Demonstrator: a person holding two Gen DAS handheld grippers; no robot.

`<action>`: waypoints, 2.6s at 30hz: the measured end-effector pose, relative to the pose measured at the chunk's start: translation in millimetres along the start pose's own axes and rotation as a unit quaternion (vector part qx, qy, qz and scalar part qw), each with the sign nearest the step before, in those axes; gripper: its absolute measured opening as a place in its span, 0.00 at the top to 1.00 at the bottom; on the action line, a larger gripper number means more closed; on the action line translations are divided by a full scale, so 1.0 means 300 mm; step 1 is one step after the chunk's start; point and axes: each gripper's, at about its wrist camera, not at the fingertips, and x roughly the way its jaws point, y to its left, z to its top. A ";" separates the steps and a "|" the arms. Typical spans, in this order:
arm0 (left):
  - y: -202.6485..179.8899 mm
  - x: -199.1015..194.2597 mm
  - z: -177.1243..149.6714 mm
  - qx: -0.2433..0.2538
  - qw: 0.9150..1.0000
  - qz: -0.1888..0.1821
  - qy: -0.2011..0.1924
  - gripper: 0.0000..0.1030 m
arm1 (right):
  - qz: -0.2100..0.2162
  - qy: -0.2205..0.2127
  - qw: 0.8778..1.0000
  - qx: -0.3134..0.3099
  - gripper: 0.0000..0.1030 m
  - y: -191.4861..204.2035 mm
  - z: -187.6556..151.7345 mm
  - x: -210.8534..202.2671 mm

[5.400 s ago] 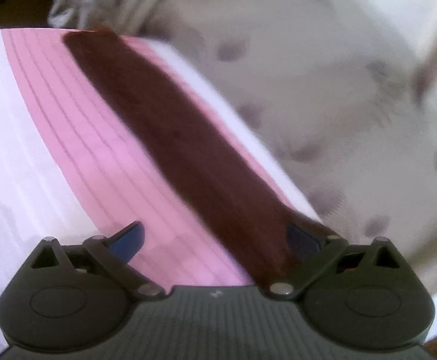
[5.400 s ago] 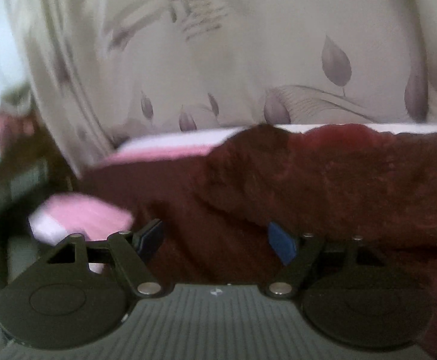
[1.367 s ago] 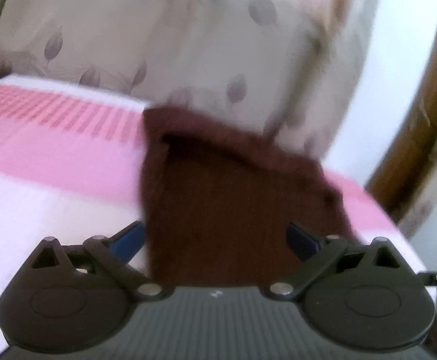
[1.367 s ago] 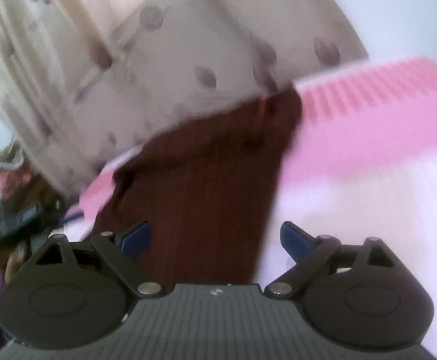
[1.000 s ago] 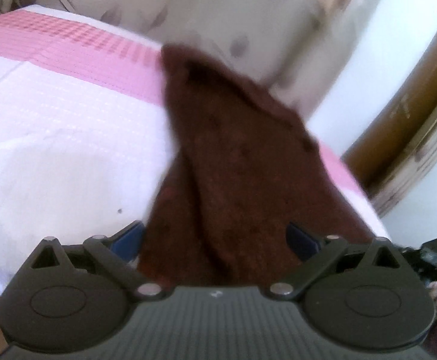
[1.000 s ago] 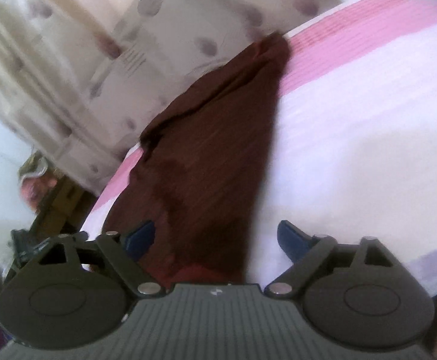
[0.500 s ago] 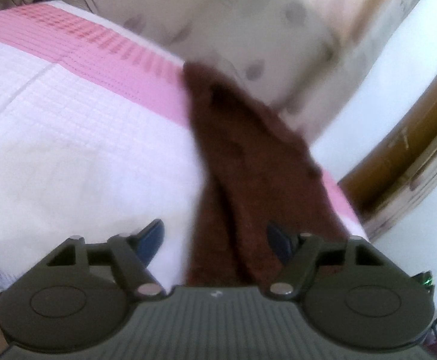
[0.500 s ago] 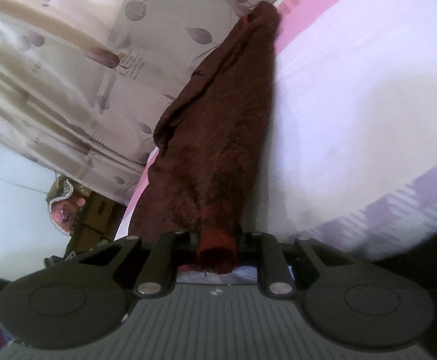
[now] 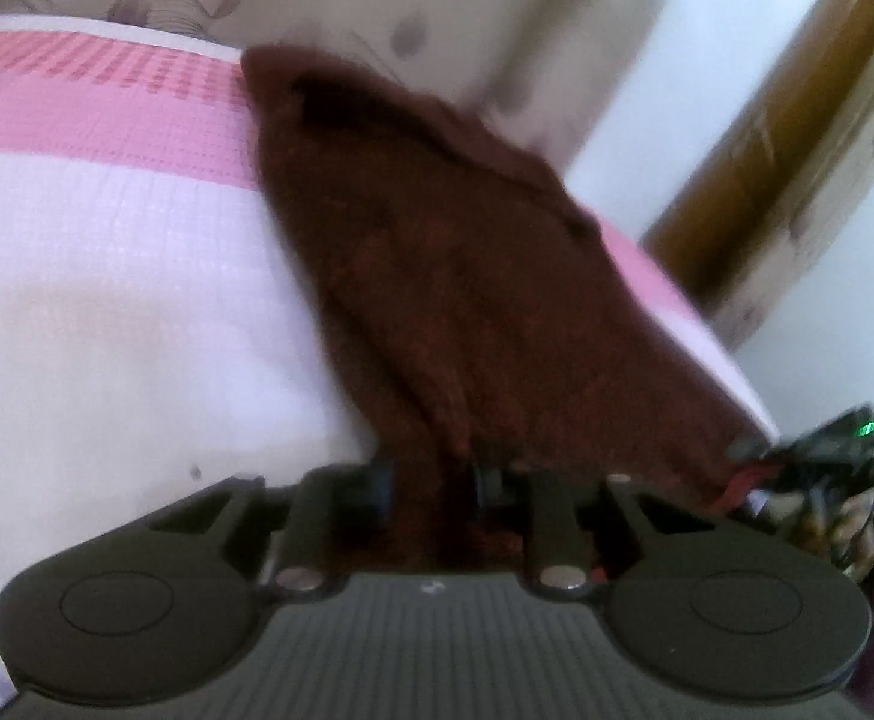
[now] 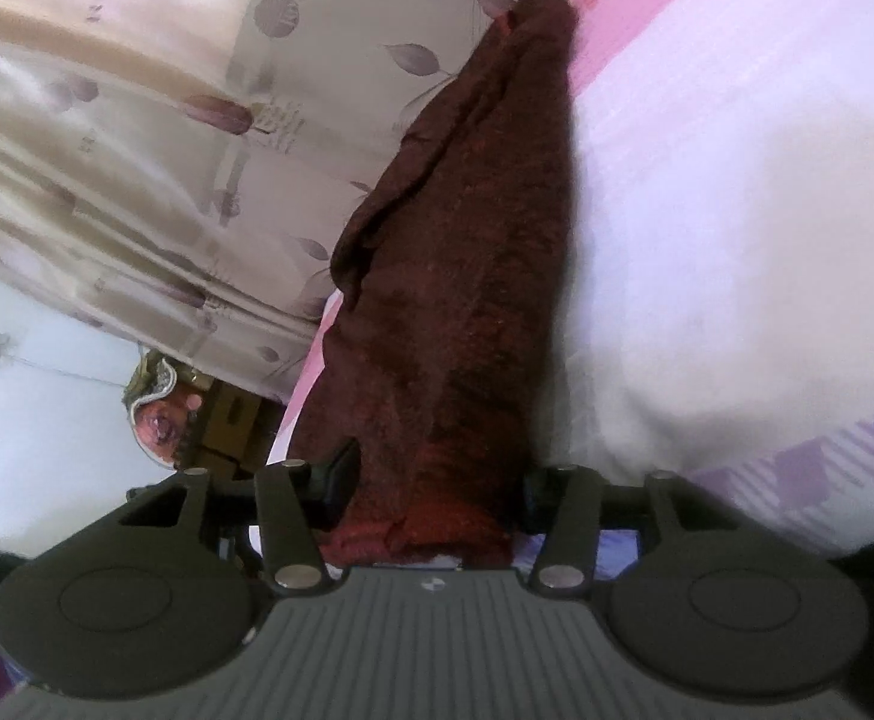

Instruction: Fold small clothes

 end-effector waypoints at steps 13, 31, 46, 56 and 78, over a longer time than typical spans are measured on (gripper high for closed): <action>-0.003 -0.197 -0.238 -0.151 0.983 -0.080 -0.072 0.82 | -0.004 -0.030 0.999 -0.044 0.85 0.094 -0.070 -0.131; -0.101 -0.322 0.102 -0.192 0.937 -0.164 -0.241 0.83 | 0.081 -0.079 0.993 -0.011 0.84 0.271 0.140 -0.260; -0.028 -0.215 -0.194 -0.222 0.969 -0.112 -0.008 0.16 | 0.090 -0.082 0.993 -0.014 0.84 0.292 0.305 -0.182; -0.053 0.002 -0.230 -0.145 0.982 -0.108 0.055 0.16 | 0.080 -0.102 0.992 0.004 0.83 0.219 0.286 -0.220; -0.129 -0.281 -0.034 -0.134 0.962 -0.196 -0.137 0.78 | 0.076 -0.105 0.991 0.036 0.82 0.195 0.195 -0.289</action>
